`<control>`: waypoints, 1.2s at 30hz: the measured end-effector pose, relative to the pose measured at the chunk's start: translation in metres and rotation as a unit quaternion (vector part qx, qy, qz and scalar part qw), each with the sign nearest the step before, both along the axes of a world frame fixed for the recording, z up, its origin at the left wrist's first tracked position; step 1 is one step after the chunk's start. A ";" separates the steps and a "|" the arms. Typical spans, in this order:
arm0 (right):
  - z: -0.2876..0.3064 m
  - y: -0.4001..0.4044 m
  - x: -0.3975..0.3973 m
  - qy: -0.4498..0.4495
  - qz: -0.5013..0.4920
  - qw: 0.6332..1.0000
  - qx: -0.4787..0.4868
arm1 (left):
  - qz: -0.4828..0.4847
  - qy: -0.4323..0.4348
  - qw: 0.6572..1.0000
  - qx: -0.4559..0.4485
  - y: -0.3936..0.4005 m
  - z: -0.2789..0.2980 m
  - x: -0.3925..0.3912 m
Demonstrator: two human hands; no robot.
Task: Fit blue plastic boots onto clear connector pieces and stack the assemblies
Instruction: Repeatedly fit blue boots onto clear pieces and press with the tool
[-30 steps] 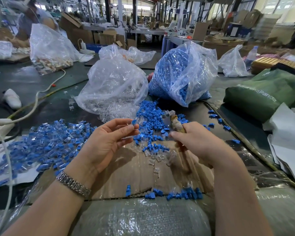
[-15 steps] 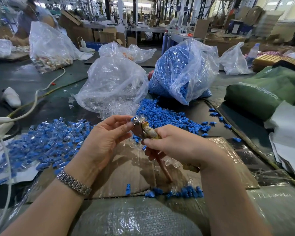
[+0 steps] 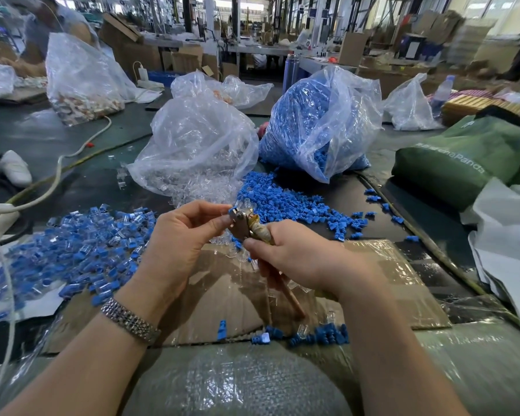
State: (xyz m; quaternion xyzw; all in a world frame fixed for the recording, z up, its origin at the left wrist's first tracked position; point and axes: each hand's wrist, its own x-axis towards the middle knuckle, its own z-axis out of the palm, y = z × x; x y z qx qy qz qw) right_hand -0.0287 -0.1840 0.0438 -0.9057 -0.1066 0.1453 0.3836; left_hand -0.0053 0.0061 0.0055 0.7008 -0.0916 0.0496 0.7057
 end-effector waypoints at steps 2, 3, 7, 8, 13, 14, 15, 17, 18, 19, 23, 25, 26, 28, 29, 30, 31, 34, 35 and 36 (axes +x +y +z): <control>0.004 -0.003 -0.003 0.005 0.002 1.000 0.004 | 0.011 -0.014 1.000 0.011 0.003 0.001 0.000; 0.006 -0.007 -0.004 0.004 -0.005 1.000 0.003 | 0.023 -0.021 0.999 0.014 0.006 0.001 0.001; 0.010 -0.031 -0.002 -0.025 -0.117 0.993 -0.014 | 0.172 -0.056 0.970 0.161 0.025 -0.003 0.010; 0.008 -0.037 0.001 -0.044 -0.149 0.986 -0.056 | 0.215 -0.048 0.952 0.213 0.029 -0.003 0.012; -0.013 -0.056 0.010 -0.038 -0.229 0.938 -0.257 | 0.316 0.005 0.814 0.488 0.038 -0.003 0.012; -0.017 -0.057 0.012 -0.021 -0.233 0.932 -0.278 | 0.313 0.013 0.795 0.520 0.038 -0.003 0.011; -0.019 -0.058 0.013 -0.006 -0.236 0.928 -0.287 | 0.306 0.012 0.787 0.536 0.036 -0.004 0.011; -0.020 -0.056 0.014 0.014 -0.237 0.927 -0.289 | 0.288 -0.019 0.791 0.539 0.032 -0.004 0.009; -0.019 -0.054 0.014 0.017 -0.236 0.927 -0.290 | 0.274 -0.039 0.799 0.534 0.029 -0.004 0.008; -0.019 -0.054 0.014 0.019 -0.235 0.926 -0.293 | 0.253 -0.059 0.810 0.526 0.026 -0.004 0.008; -0.016 -0.049 0.013 -0.053 -0.250 0.915 -0.311 | 0.114 -0.114 0.880 0.447 0.012 -0.007 0.003; -0.012 -0.045 0.013 -0.099 -0.218 0.938 -0.252 | 0.027 -0.111 0.905 0.409 0.004 -0.007 -0.001; -0.011 -0.042 0.013 -0.101 -0.188 0.954 -0.209 | -0.011 -0.110 0.911 0.398 0.000 -0.008 -0.002; -0.011 -0.036 0.013 -0.075 -0.136 0.972 -0.176 | -0.064 -0.125 0.912 0.386 -0.006 -0.011 -0.004; -0.012 -0.034 0.013 -0.066 -0.125 0.973 -0.180 | -0.081 -0.133 0.910 0.384 -0.008 -0.011 -0.004; -0.013 -0.032 0.014 -0.064 -0.123 0.973 -0.186 | -0.097 -0.136 0.909 0.382 -0.009 -0.012 -0.004; -0.013 -0.031 0.015 -0.066 -0.123 0.972 -0.188 | -0.112 -0.136 0.907 0.382 -0.010 -0.013 -0.005; -0.015 -0.026 0.016 -0.086 -0.117 0.970 -0.197 | -0.127 -0.145 0.887 0.421 -0.012 -0.016 -0.005; -0.016 -0.025 0.016 -0.093 -0.112 0.968 -0.203 | -0.122 -0.153 0.876 0.441 -0.013 -0.018 -0.005; -0.017 -0.024 0.016 -0.097 -0.107 0.967 -0.210 | -0.115 -0.161 0.867 0.457 -0.014 -0.019 -0.005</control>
